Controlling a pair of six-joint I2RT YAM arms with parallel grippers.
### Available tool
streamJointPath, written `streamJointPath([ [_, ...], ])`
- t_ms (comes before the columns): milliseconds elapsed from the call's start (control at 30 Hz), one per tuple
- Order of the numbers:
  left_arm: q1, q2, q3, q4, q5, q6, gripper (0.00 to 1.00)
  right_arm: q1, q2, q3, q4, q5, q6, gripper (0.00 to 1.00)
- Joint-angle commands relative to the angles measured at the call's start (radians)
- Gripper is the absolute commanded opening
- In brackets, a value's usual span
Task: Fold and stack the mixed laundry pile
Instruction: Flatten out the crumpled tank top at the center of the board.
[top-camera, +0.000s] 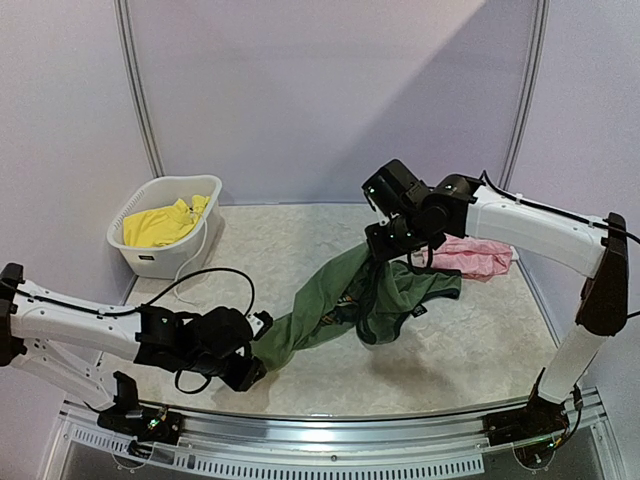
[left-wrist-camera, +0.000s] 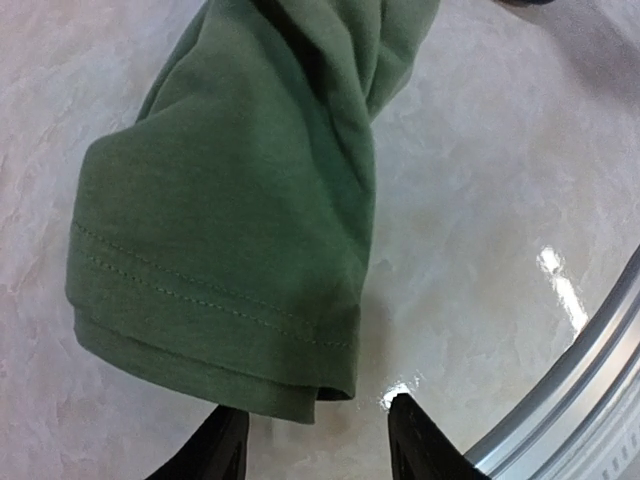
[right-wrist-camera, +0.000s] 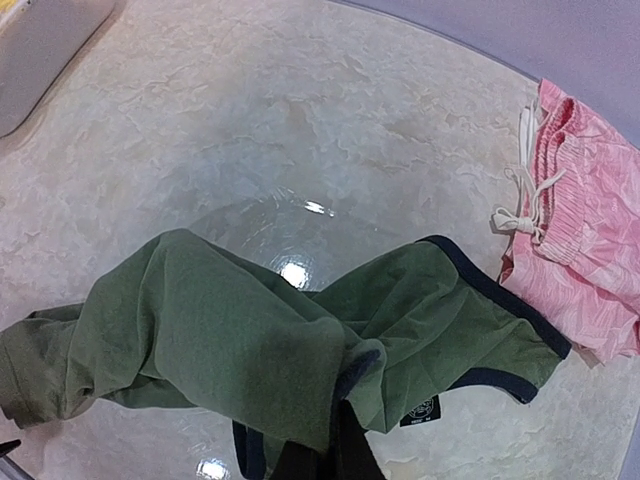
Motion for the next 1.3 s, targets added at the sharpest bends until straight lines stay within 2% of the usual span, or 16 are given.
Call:
streamJointPath([
  [0, -0.079, 0.027, 0.065, -0.092, -0.115, -0.032, 0.49, -0.01, -0.043, -0.019, 0.008, -0.004, 0.012, 0.0],
  [200, -0.085, 0.071, 0.082, -0.112, -0.147, -0.055, 0.53, -0.01, -0.048, -0.032, 0.021, -0.01, 0.011, 0.0],
  [267, -0.085, 0.077, 0.084, -0.099, -0.121, -0.058, 0.56, -0.011, -0.049, -0.039, 0.024, -0.013, 0.01, 0.0],
  [400, -0.085, 0.098, 0.091, -0.09, -0.109, -0.061, 0.56, -0.01, -0.054, -0.049, 0.028, -0.016, 0.01, 0.0],
  [433, -0.085, 0.116, 0.096, -0.087, -0.11, -0.062, 0.54, -0.01, -0.056, -0.053, 0.03, -0.018, 0.01, 0.0],
  [500, -0.085, 0.149, 0.104, -0.078, -0.118, -0.062, 0.41, -0.01, -0.063, -0.061, 0.034, -0.018, 0.011, 0.0],
  [567, -0.085, 0.182, 0.114, -0.061, -0.131, -0.063, 0.26, -0.01, -0.067, -0.071, 0.035, -0.018, 0.012, 0.0],
  [633, -0.085, 0.206, 0.13, -0.048, -0.153, -0.06, 0.02, -0.01, -0.077, -0.087, 0.039, -0.017, 0.016, 0.0],
  [833, -0.065, 0.081, 0.219, -0.154, -0.275, -0.07, 0.0, -0.011, -0.132, -0.178, 0.043, -0.021, 0.038, 0.0],
  [933, 0.041, -0.008, 0.231, -0.195, -0.255, -0.073, 0.0, -0.01, -0.188, -0.261, 0.058, -0.028, 0.058, 0.0],
  [1067, 0.265, -0.081, 0.19, -0.148, -0.101, -0.072, 0.0, -0.01, -0.246, -0.35, 0.073, -0.01, 0.072, 0.0],
  [1267, 0.544, -0.007, 0.181, -0.097, 0.02, -0.053, 0.0, -0.021, -0.234, -0.36, 0.092, -0.005, 0.071, 0.0],
])
